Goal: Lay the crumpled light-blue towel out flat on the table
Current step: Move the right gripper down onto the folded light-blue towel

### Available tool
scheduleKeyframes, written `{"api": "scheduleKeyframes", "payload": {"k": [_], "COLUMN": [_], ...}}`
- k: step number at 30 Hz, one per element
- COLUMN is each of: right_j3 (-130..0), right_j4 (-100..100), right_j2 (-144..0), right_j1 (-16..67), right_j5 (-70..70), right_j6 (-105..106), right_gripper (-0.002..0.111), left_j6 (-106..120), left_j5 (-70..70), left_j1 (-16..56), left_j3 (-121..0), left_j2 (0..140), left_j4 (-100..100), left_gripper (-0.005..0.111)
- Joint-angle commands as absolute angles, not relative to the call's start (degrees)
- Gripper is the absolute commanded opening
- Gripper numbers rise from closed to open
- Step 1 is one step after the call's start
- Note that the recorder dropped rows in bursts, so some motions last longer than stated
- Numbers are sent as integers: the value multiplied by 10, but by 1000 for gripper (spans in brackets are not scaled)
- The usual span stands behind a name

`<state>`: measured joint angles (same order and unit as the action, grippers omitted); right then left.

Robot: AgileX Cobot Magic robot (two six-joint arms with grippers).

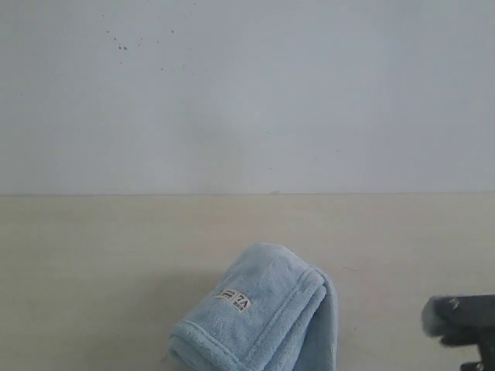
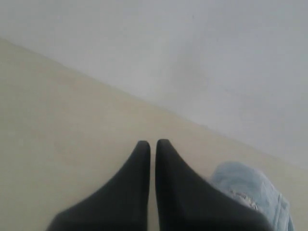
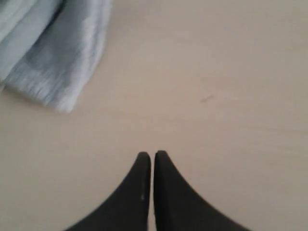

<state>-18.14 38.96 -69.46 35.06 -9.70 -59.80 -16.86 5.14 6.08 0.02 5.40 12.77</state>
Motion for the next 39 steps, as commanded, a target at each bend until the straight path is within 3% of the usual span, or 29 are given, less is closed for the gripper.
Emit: {"api": "scheduleKeyframes", "payload": {"k": [1,6,11,16,22,25,36,38,39], "right_j3": [-210,-289,-385,-495,-570,-570,-570,-570,-570], "right_j4": [326,265,227,56,-305,-404,-412,-412,-412], "right_j2": [-675,-675,-691,-771,-900,-949,-1049,-1053,-1053], "right_j1": [506,531,507,358,125,73,171,178,178], "right_j5": [-260,-438,-468,-492,-609,-598,-485,-467,-455], "right_j6": [-506,-370,-270,-66,269,336,428,434,434], "right_gripper": [2,2,2,2,2,2,3,9,19], "left_j6": [-148,-48,150,245,246,247,240,240,240], "left_j5": [52,72,226,274,204,145,62,77,91], "left_j1": [108,169,207,209,209,209,212,212,212], "left_j3": [-4,-109,-247,-294,-323,-328,-328,-338,-346], "left_j2": [119,209,367,532,626,639,718,742,749], "left_j4": [145,144,144,145,191,191,227,227,227], "left_gripper": [4,4,4,4,4,4,4,4,4]}}
